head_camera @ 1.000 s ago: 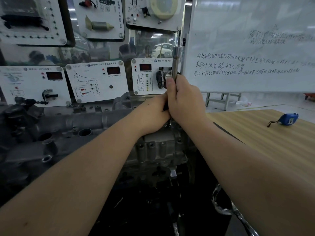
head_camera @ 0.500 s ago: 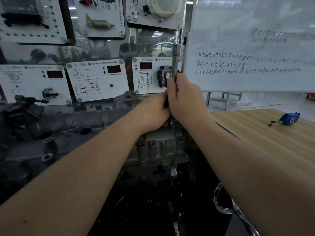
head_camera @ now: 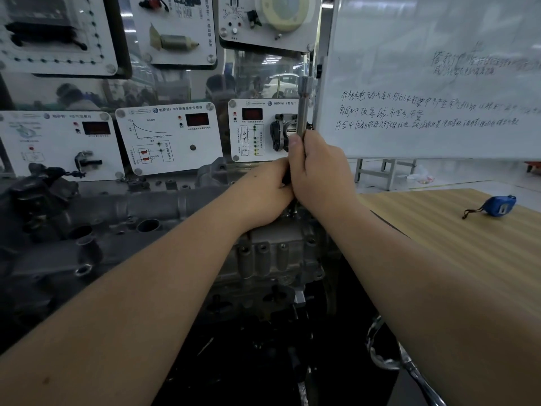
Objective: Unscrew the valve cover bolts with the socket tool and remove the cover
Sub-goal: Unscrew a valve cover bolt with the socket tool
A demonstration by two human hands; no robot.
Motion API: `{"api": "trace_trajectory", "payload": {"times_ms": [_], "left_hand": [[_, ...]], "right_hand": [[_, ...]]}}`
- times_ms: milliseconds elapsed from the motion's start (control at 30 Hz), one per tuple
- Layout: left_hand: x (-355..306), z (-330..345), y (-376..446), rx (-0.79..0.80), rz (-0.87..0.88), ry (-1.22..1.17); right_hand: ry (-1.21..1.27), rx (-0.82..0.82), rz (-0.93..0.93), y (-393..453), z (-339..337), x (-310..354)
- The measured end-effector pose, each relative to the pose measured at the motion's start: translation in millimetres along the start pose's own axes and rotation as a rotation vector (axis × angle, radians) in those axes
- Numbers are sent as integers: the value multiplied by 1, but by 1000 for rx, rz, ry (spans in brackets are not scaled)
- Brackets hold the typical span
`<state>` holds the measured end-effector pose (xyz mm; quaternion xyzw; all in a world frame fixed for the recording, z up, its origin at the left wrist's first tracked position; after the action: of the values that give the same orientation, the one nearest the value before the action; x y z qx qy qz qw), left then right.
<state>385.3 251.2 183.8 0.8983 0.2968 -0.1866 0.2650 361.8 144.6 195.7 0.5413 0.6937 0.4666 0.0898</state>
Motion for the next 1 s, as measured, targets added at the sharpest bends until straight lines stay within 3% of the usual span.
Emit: {"api": "trace_trajectory", "payload": {"times_ms": [367,600,1000], "left_hand": [[4,-5,-2,-39,-47,-22],[3,-1,-2,-23,-47,-100],[-2,0,-2,8,-28,-6]], "right_hand": [[-8,-13,-79,-3,0,8],[-14,2,-26,-2,0,2],[11,-12,-37,-3,-4,7]]}}
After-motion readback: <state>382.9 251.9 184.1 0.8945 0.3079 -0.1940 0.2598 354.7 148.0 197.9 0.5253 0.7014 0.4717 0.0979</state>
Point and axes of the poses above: each hand's wrist, its own y-axis towards the middle knuckle, its own z-axis out of the palm, x = y × z, the point moved 5 cm from there along y, towards the middle knuckle, and after that the axes turned 10 degrees about x, right-handed, at the moved point
